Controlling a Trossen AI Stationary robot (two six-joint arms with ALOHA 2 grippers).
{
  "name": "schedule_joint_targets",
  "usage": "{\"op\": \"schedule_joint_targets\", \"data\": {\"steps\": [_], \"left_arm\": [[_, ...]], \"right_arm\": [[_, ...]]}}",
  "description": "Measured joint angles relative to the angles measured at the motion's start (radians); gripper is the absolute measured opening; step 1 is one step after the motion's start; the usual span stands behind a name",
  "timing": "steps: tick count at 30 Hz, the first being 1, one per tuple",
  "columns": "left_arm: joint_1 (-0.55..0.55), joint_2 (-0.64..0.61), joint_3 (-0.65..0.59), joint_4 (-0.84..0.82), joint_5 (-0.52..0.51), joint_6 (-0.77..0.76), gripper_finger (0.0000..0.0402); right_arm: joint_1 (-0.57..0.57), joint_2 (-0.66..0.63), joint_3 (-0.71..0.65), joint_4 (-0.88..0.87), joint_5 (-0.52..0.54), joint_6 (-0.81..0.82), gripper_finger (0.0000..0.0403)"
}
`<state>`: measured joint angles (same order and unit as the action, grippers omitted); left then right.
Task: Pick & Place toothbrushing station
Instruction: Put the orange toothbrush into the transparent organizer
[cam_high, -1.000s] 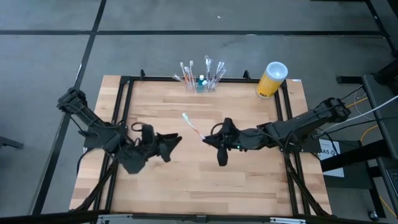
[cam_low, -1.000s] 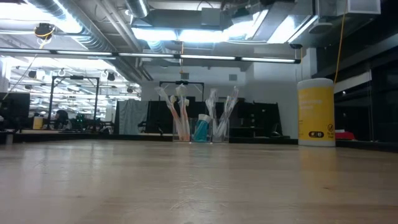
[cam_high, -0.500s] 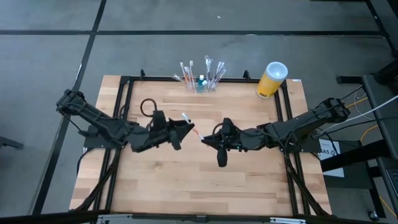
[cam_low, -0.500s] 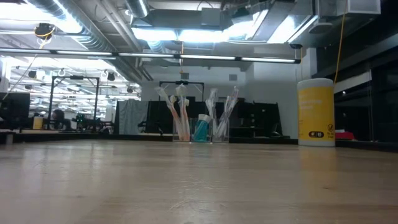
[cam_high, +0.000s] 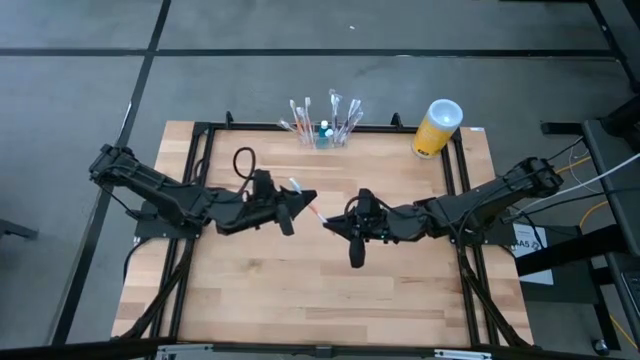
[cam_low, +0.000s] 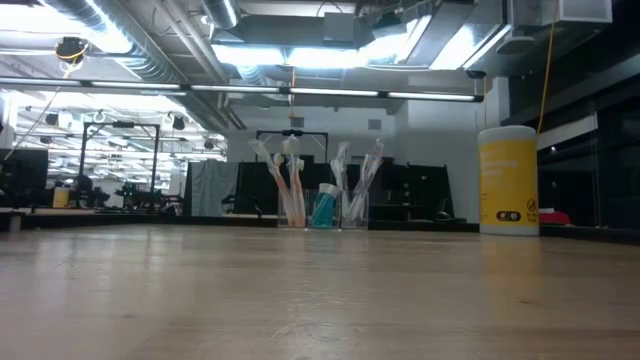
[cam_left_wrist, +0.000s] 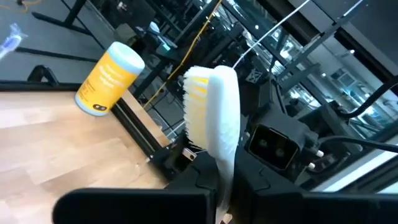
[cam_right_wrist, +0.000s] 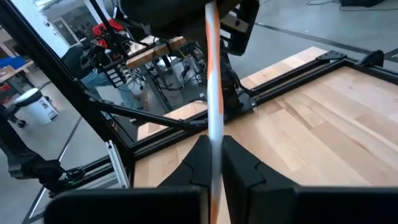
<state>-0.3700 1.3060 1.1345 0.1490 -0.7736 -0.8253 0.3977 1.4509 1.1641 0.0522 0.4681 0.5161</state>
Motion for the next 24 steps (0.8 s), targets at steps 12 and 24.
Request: {"op": "schedule_joint_targets", "data": {"steps": [12, 24], "left_arm": [[0.0, -0.084, 0.004, -0.007, -0.076, 0.102, 0.0006], [0.12, -0.184, -0.002, -0.317, -0.177, 0.136, 0.0006]], "right_arm": [[-0.018, -0.003, -0.001, 0.237, 0.052, -0.181, 0.0036], [-0.079, -0.053, 0.003, 0.292, 0.1, -0.218, 0.017]]}}
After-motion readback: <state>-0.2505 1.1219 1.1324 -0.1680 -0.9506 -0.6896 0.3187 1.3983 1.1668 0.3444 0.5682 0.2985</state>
